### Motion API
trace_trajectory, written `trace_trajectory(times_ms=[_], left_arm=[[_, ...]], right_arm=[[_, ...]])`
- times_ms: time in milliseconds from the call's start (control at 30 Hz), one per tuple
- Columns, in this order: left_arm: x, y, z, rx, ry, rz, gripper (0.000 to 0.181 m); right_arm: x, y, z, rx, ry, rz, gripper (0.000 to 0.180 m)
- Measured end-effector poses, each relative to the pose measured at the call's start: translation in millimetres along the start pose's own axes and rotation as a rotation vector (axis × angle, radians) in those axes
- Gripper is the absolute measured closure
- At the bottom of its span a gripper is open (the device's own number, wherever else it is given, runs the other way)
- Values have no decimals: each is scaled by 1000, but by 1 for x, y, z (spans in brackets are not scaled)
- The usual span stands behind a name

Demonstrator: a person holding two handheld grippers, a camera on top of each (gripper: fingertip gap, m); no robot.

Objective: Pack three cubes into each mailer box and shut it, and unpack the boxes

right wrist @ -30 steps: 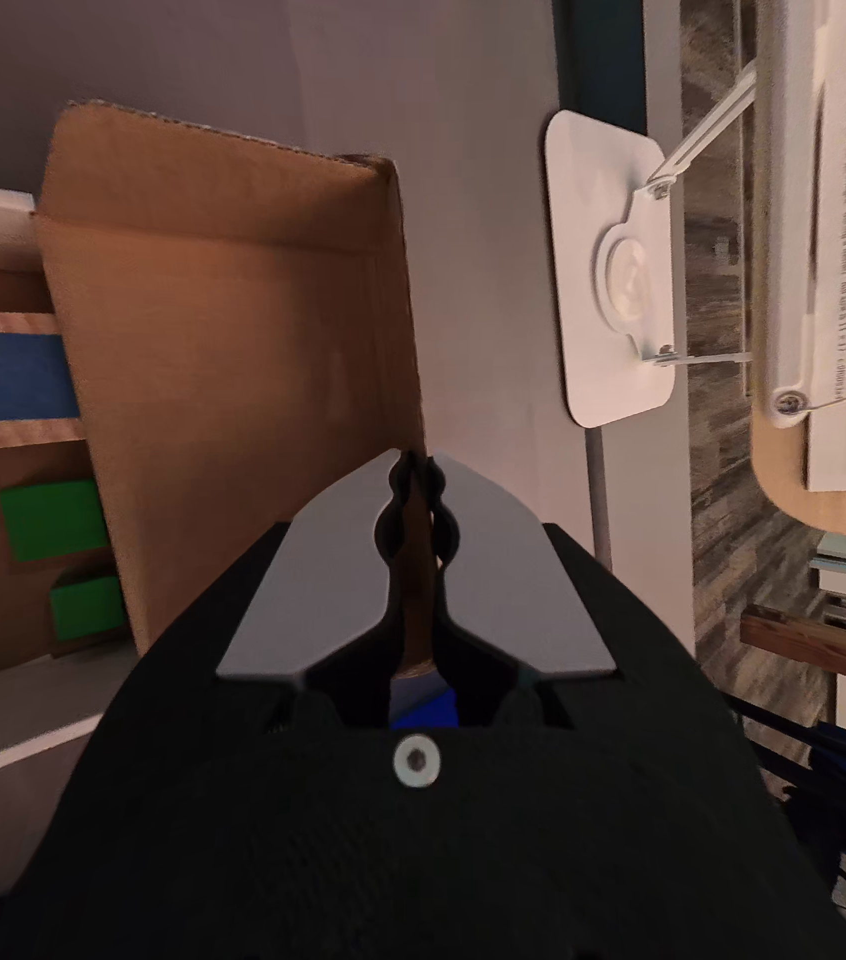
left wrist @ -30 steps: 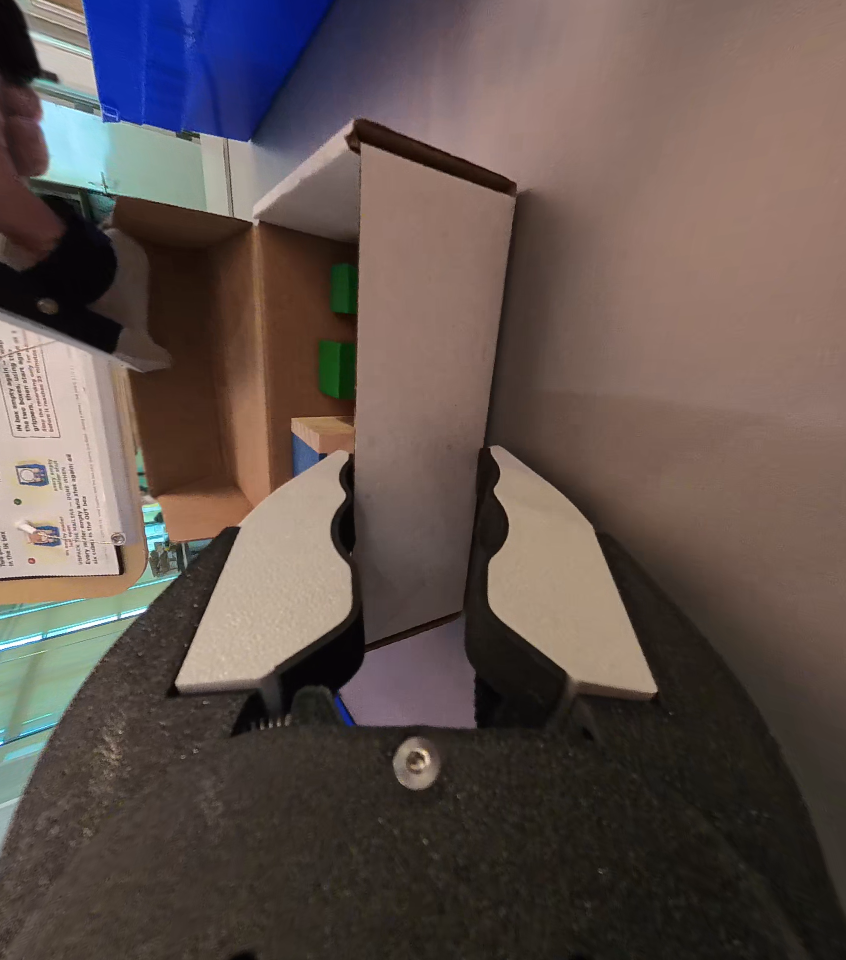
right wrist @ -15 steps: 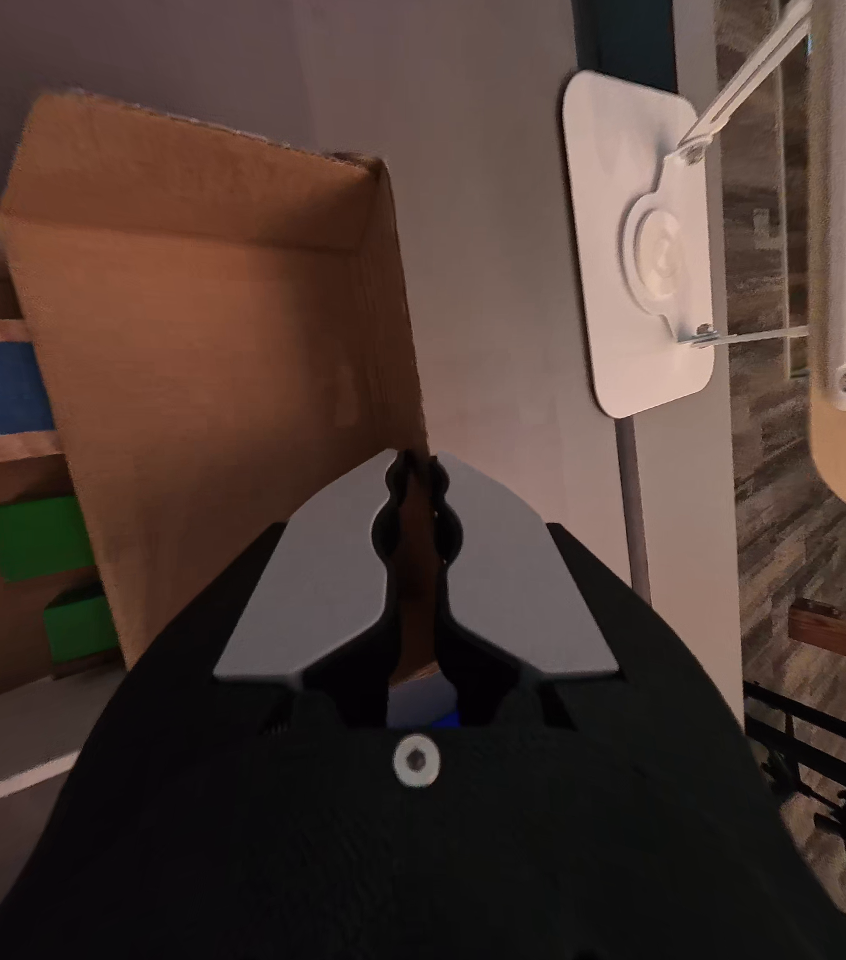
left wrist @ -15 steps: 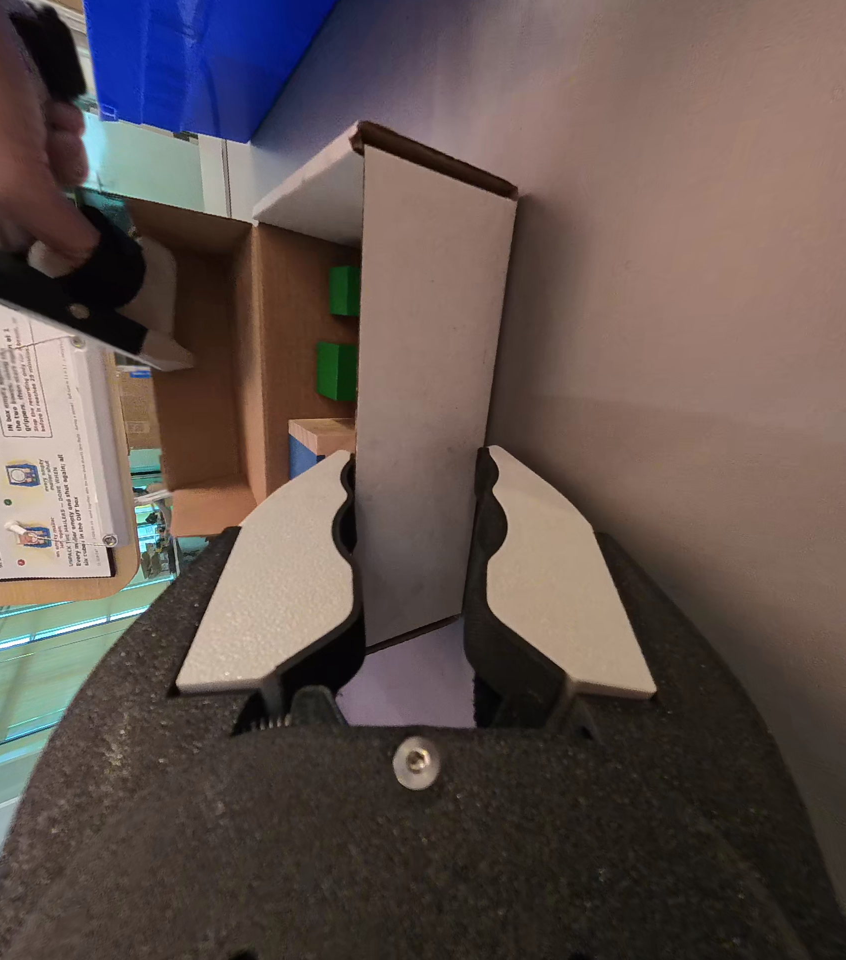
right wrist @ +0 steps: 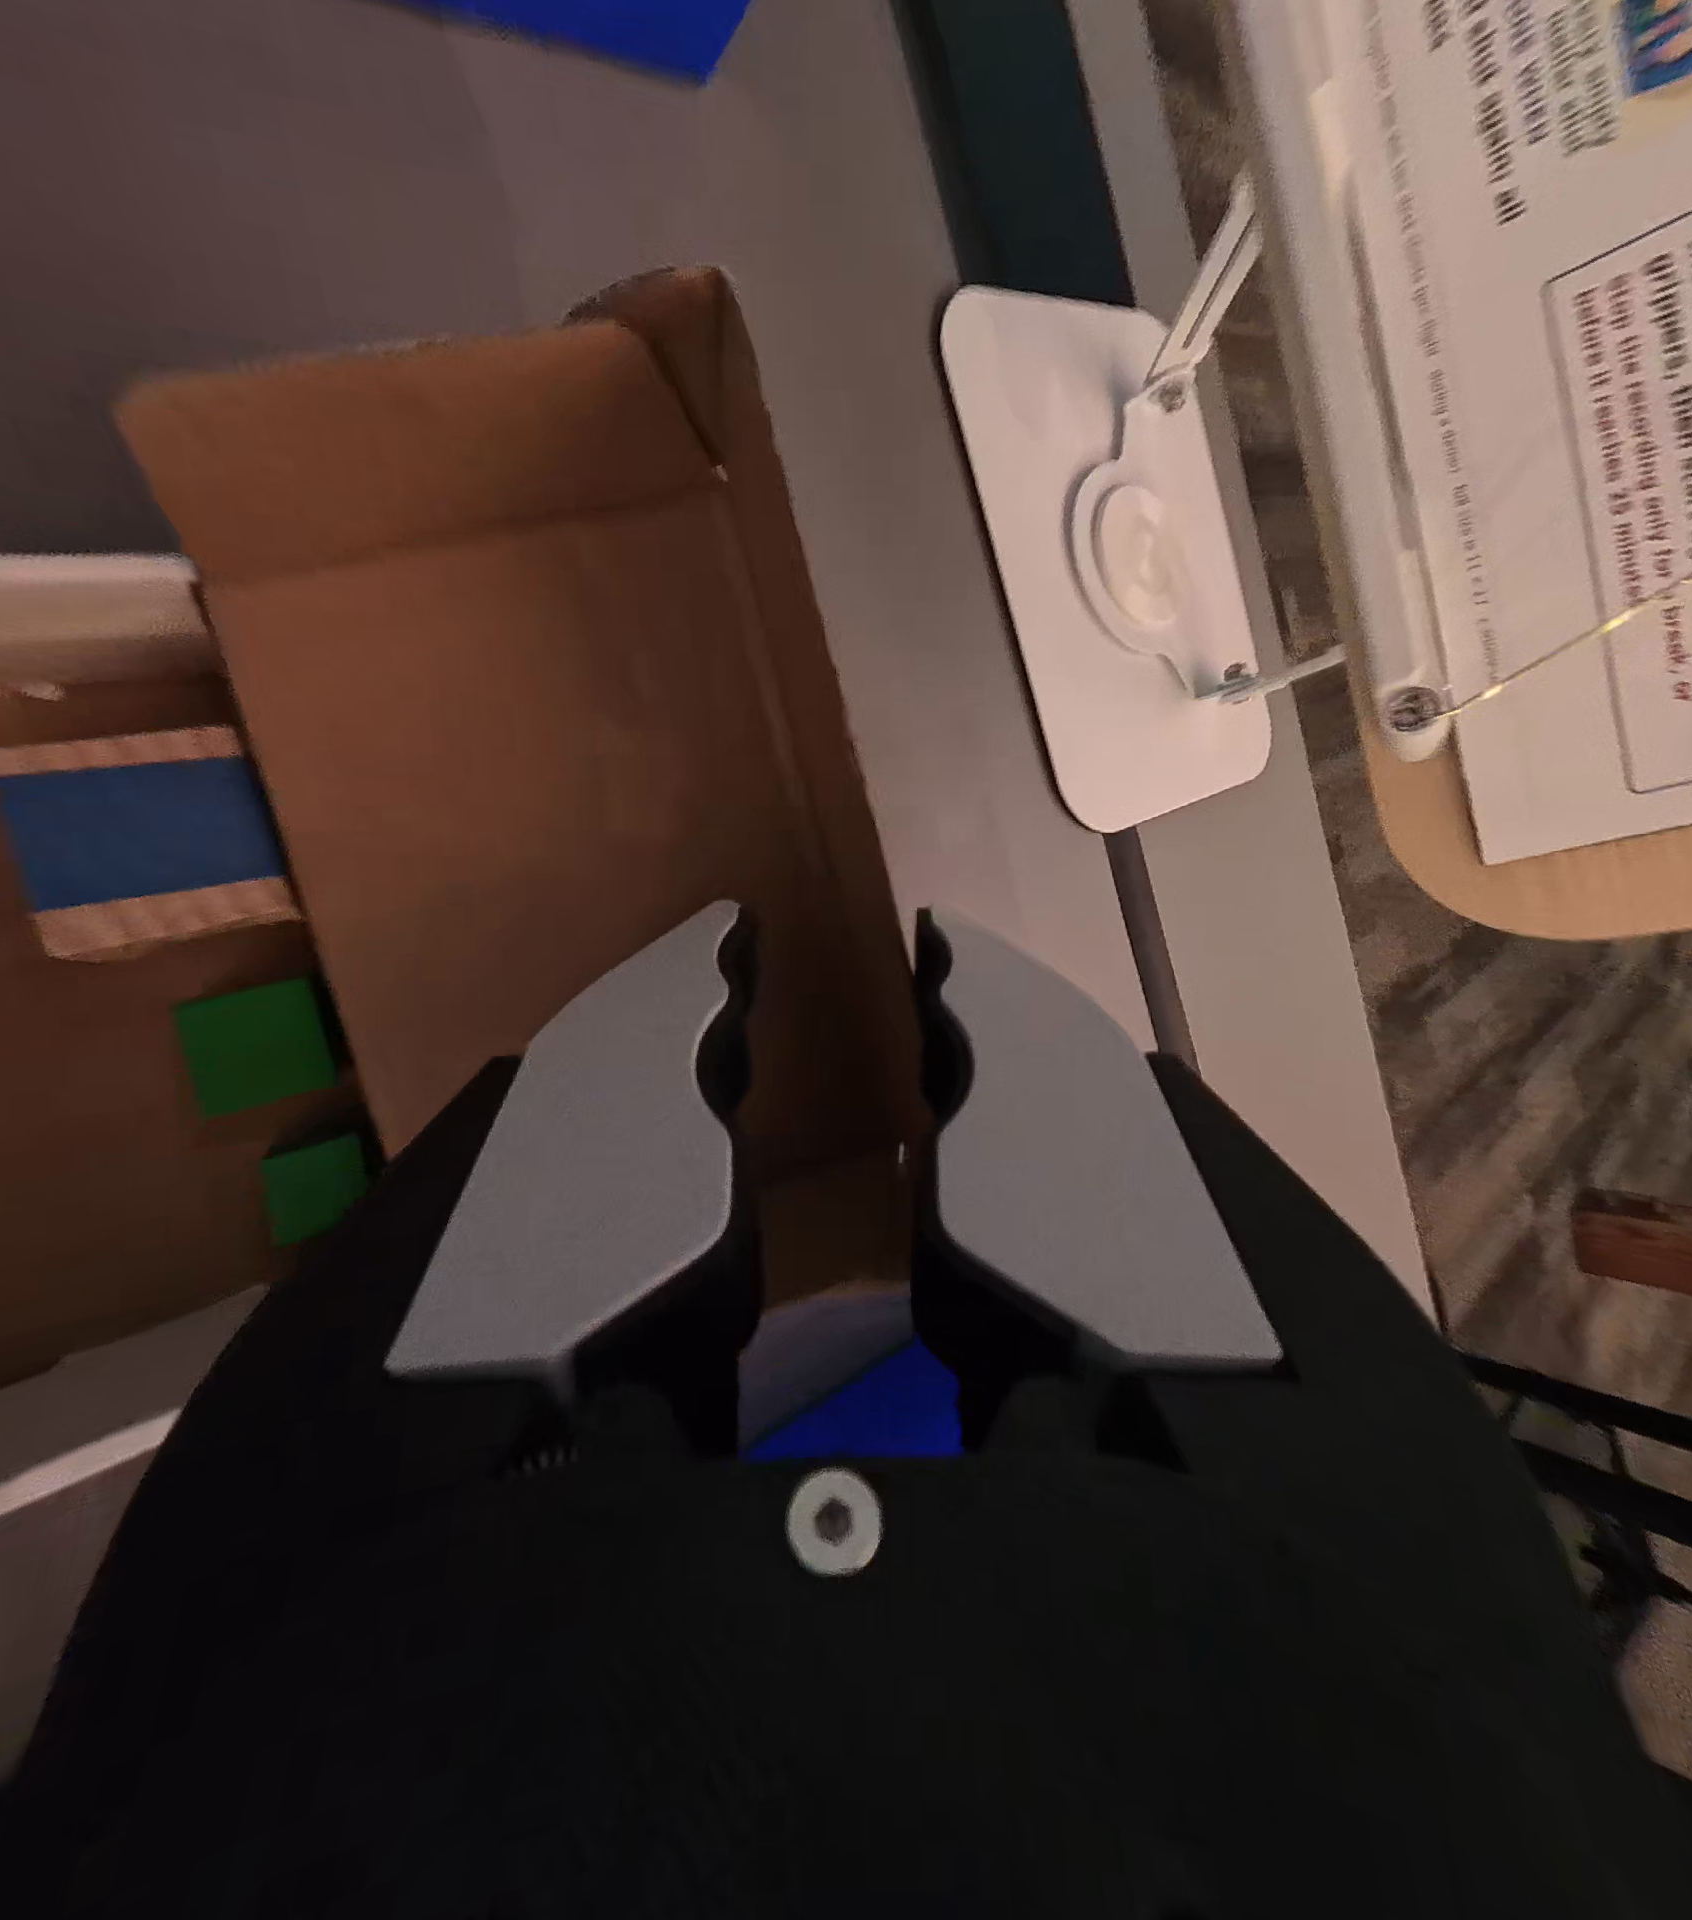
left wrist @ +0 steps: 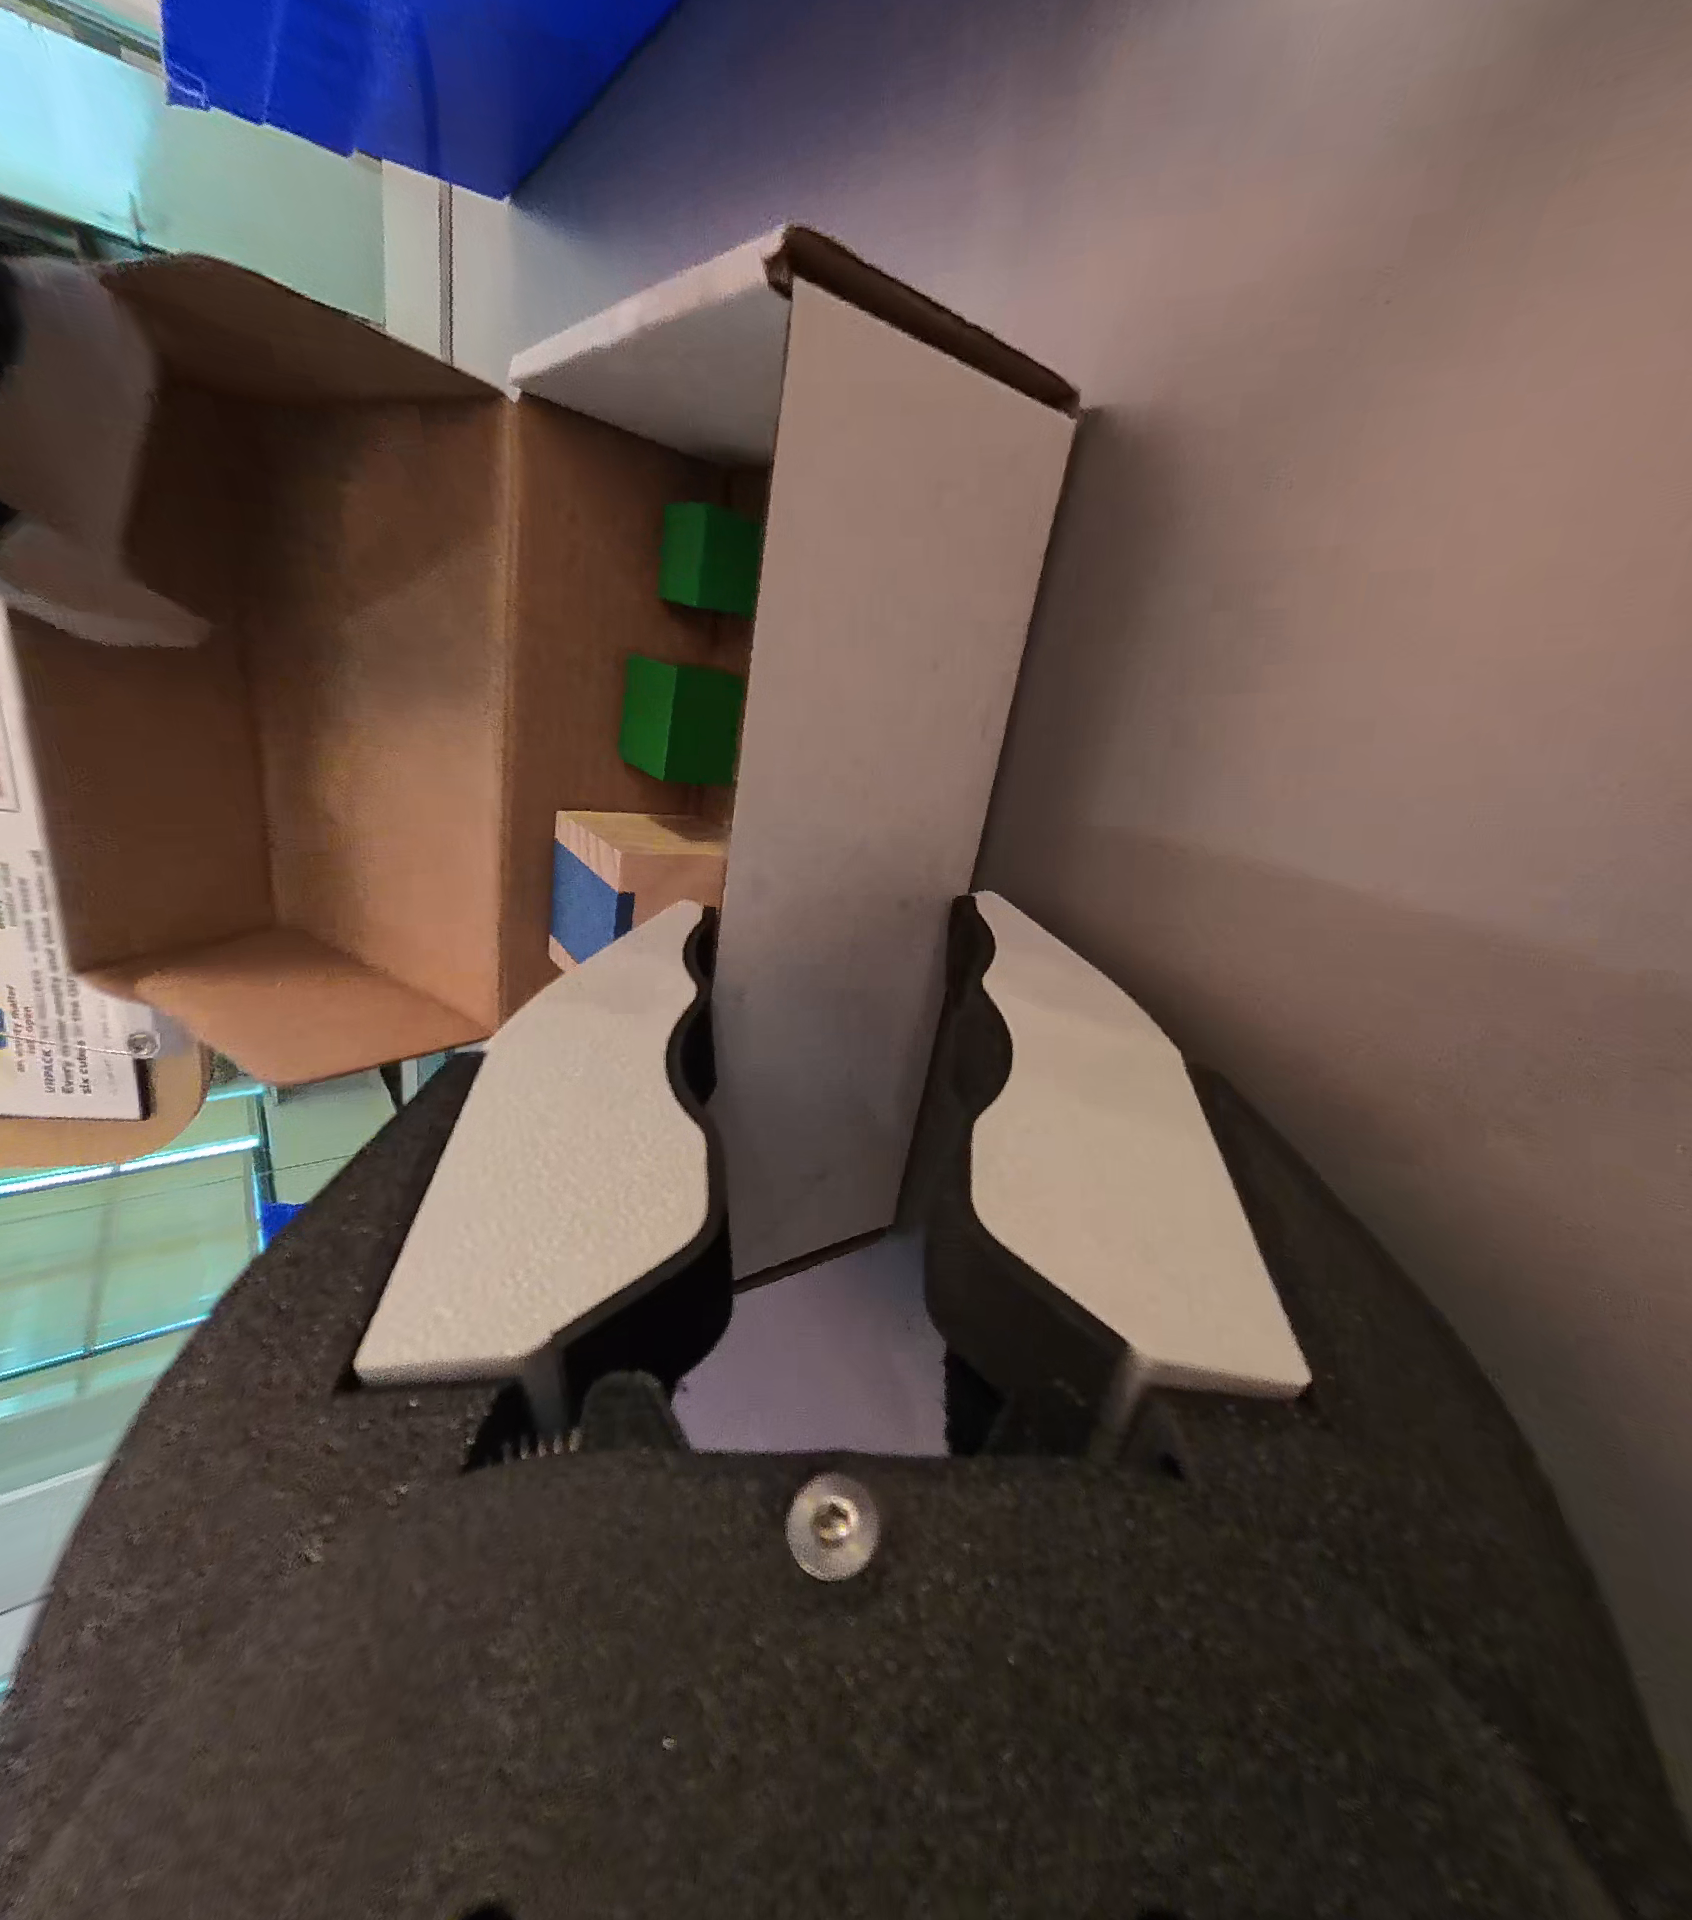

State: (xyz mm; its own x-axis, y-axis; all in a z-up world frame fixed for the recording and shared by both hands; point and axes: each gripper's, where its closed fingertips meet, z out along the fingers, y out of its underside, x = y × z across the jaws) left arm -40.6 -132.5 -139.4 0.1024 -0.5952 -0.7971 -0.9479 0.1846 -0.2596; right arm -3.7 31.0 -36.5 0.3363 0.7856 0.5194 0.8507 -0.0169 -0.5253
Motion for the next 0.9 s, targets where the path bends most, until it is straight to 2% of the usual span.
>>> trace_trajectory(times_ms=[233, 333, 400, 500, 633, 800, 900], left_arm=[[-3, -3, 2, 15, -22, -28, 134], [-9, -3, -5, 45, -45, -59, 124], [-14, -6, -16, 95, -29, -107, 120], [-37, -8, -40, 214, 19, -251, 124], [-113, 20, -66, 305, -50, -513, 118], [-207, 56, -69, 430, -173, -845, 107], [-239, 72, -59, 490, -218, -1021, 105]], right_arm=[[22, -33, -88, 294, 19, 82, 148], [22, -35, -115, 344, 25, 83, 148], [8, -36, -120, 340, -44, 57, 147], [-29, -41, -111, 330, -182, -74, 147], [-68, -40, -74, 217, -305, -173, 144], [-105, -29, -32, 105, -440, -210, 141], [-121, -24, -19, 48, -503, -186, 141]])
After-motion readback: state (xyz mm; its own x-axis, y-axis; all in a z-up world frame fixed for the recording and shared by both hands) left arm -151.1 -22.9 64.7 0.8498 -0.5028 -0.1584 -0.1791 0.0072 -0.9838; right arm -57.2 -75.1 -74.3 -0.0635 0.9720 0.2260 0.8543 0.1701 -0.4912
